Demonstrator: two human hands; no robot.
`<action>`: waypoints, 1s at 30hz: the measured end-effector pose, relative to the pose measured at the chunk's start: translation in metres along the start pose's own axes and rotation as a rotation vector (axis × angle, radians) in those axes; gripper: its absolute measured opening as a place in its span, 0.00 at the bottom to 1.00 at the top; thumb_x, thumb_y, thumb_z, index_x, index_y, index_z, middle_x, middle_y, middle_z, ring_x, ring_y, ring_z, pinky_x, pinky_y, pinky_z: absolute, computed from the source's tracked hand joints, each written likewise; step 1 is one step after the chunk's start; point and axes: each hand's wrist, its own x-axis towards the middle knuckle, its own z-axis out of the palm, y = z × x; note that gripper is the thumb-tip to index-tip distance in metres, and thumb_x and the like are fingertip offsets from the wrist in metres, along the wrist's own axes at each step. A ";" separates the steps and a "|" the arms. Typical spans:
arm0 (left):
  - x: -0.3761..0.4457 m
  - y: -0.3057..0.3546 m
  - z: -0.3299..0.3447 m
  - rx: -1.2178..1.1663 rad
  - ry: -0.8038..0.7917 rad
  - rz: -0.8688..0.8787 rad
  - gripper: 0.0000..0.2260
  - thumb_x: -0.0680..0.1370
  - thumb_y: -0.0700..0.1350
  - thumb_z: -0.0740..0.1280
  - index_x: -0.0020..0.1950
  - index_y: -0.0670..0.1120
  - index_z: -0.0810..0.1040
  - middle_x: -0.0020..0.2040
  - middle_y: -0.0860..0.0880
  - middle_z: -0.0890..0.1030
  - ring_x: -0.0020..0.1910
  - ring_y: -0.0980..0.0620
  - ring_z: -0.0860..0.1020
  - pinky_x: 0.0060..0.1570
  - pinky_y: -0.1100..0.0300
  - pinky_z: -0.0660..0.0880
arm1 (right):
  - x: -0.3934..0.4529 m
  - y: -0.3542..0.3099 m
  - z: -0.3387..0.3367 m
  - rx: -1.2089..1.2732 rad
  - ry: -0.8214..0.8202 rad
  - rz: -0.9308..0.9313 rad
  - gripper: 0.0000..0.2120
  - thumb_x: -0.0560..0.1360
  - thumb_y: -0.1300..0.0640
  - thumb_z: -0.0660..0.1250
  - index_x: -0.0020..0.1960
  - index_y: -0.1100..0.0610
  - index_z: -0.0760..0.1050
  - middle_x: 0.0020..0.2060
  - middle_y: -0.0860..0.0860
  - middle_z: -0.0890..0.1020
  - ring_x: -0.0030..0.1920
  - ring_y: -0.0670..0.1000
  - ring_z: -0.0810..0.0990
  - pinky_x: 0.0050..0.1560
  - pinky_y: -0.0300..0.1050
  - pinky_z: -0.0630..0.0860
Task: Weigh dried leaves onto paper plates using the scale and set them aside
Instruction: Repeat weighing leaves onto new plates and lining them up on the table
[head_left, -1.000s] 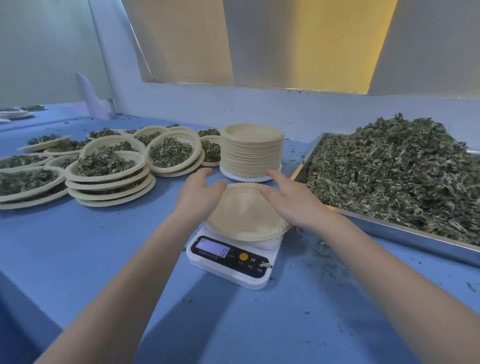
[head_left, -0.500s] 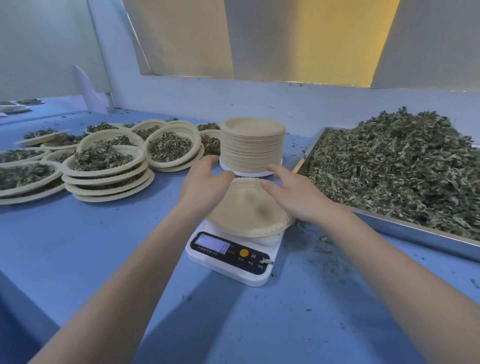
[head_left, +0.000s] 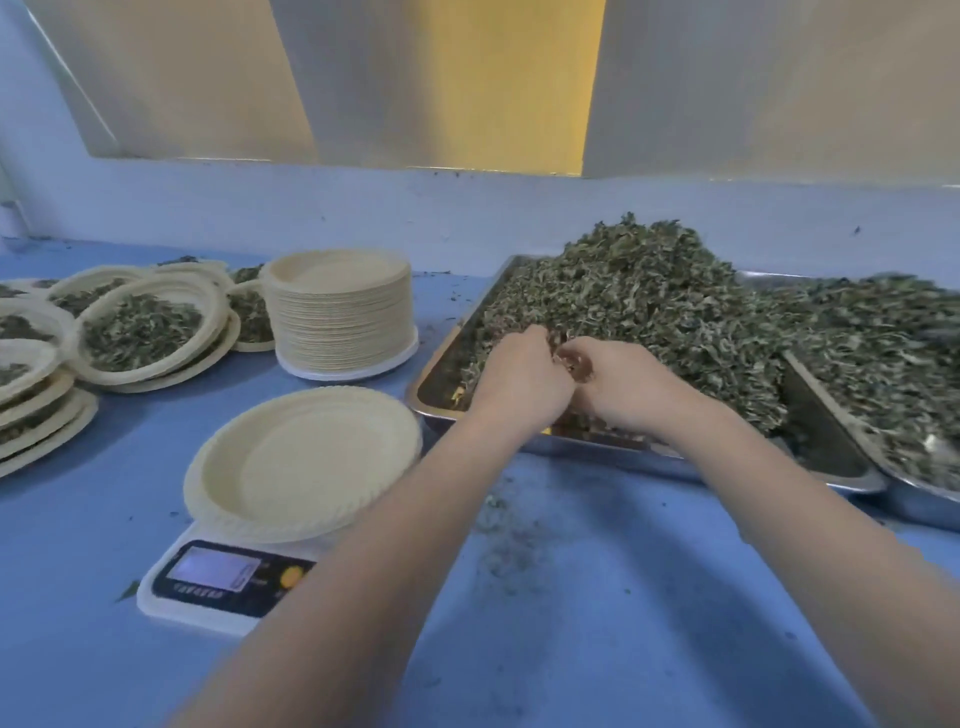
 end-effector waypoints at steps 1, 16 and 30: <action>0.007 0.001 0.007 0.039 -0.031 -0.025 0.19 0.78 0.38 0.58 0.69 0.40 0.67 0.66 0.40 0.71 0.62 0.42 0.72 0.57 0.55 0.68 | 0.000 0.015 -0.003 -0.031 -0.046 0.060 0.27 0.73 0.47 0.67 0.70 0.56 0.68 0.58 0.57 0.79 0.57 0.55 0.77 0.47 0.43 0.68; 0.060 -0.018 0.034 0.030 -0.309 -0.134 0.37 0.72 0.39 0.68 0.76 0.56 0.56 0.64 0.45 0.74 0.47 0.49 0.76 0.44 0.60 0.73 | 0.061 0.060 0.013 0.276 -0.379 0.106 0.34 0.69 0.66 0.71 0.73 0.55 0.65 0.47 0.54 0.78 0.35 0.50 0.80 0.31 0.40 0.79; 0.055 -0.020 0.014 0.142 -0.539 -0.206 0.43 0.70 0.44 0.70 0.78 0.56 0.49 0.68 0.44 0.72 0.57 0.46 0.76 0.49 0.56 0.74 | 0.050 0.076 -0.006 0.246 -0.579 -0.007 0.36 0.71 0.45 0.69 0.72 0.34 0.55 0.71 0.52 0.67 0.38 0.40 0.82 0.49 0.36 0.70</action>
